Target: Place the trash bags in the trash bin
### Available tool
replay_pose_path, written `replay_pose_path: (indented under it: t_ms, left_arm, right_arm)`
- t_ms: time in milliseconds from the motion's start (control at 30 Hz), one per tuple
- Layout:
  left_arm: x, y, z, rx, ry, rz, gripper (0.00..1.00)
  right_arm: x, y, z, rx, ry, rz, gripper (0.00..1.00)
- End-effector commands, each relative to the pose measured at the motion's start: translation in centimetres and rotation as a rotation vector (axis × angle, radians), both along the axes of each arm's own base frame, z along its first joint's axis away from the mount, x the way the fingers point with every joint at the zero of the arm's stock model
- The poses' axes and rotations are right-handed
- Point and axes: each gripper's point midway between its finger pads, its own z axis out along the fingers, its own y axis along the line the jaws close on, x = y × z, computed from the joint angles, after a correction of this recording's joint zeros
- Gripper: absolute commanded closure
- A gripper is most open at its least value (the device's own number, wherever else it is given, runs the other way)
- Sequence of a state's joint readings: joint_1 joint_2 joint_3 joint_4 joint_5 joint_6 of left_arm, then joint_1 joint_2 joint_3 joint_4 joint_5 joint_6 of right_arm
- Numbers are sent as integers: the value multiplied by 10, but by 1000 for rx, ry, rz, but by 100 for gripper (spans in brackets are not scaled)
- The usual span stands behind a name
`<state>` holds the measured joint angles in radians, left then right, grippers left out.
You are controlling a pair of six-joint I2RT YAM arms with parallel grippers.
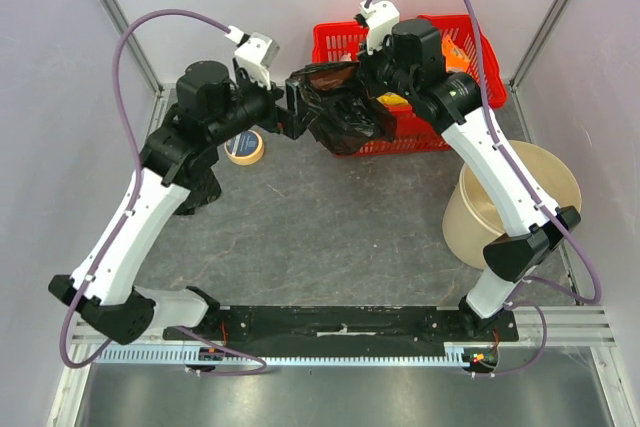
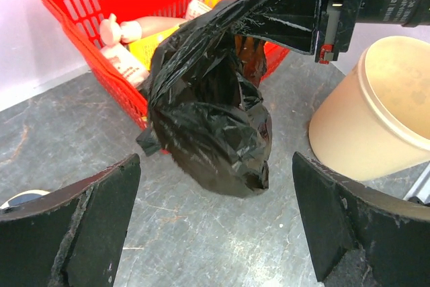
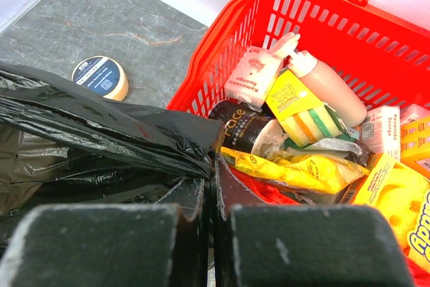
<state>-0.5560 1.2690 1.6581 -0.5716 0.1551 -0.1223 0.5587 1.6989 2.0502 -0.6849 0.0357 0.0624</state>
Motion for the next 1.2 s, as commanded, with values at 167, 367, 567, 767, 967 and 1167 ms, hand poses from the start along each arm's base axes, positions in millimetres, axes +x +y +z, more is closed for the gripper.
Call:
replay_pose_path:
  t_ms: [167,367,567,767,967,1167]
  left_arm:
    - [11,-48,-2,-101,48,-198,0]
    - [26,-53,-12,-79,37,-204,43]
    - [36,-31,-7,-13,-46,-131,98]
    - [36,-2,-4,167,-169,-63,98]
    - [40,27,-13,383,-254,-16,98]
    - [43,44,-20,514,-281,16,98]
  right_arm:
    - [-9,-3,37,86,-67,14,100]
    - [-20,-3,39,81,-73,62,100]
    - [-23,-21,31,52,-58,52,100]
    - [-25,-50,35,15,-69,11,100]
    - [-29,-69,28,-86,-65,-13,100]
    - [-36,-78,27,-148,-60,-13,100]
